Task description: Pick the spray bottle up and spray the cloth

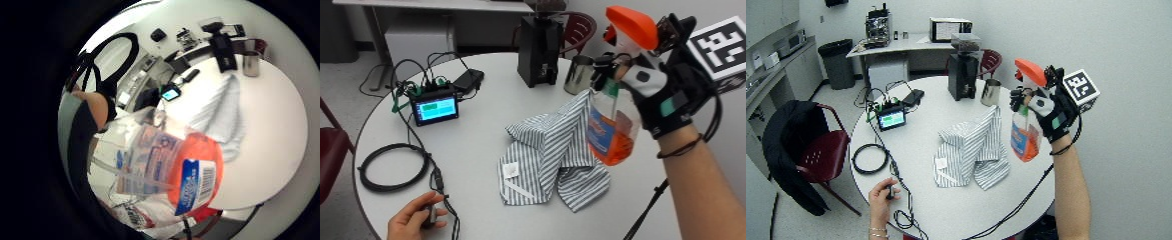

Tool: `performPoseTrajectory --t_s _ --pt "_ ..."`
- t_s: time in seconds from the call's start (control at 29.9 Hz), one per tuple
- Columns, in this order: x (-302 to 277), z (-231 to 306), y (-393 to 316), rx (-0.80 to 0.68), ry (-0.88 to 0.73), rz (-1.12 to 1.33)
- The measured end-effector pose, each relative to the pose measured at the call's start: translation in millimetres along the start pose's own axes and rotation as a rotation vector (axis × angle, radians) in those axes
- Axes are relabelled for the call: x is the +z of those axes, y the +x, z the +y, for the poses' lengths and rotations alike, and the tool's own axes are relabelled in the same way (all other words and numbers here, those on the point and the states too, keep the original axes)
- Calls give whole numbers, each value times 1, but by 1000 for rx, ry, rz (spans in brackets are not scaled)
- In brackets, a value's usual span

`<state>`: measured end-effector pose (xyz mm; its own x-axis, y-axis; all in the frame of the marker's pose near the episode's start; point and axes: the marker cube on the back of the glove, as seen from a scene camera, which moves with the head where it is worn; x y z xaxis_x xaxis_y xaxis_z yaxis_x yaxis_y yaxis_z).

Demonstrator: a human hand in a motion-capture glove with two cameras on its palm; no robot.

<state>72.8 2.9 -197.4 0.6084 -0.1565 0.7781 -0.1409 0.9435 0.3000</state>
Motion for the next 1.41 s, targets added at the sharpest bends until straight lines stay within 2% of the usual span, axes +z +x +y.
performPoseTrajectory --t_s 0.27,0.44,0.9,1.41 --pt "127 -18 5 -57 30 -187" --pt "172 -29 37 -17 34 -236" --pt "210 -20 136 122 144 -192" --pt "211 -32 139 119 128 -166"
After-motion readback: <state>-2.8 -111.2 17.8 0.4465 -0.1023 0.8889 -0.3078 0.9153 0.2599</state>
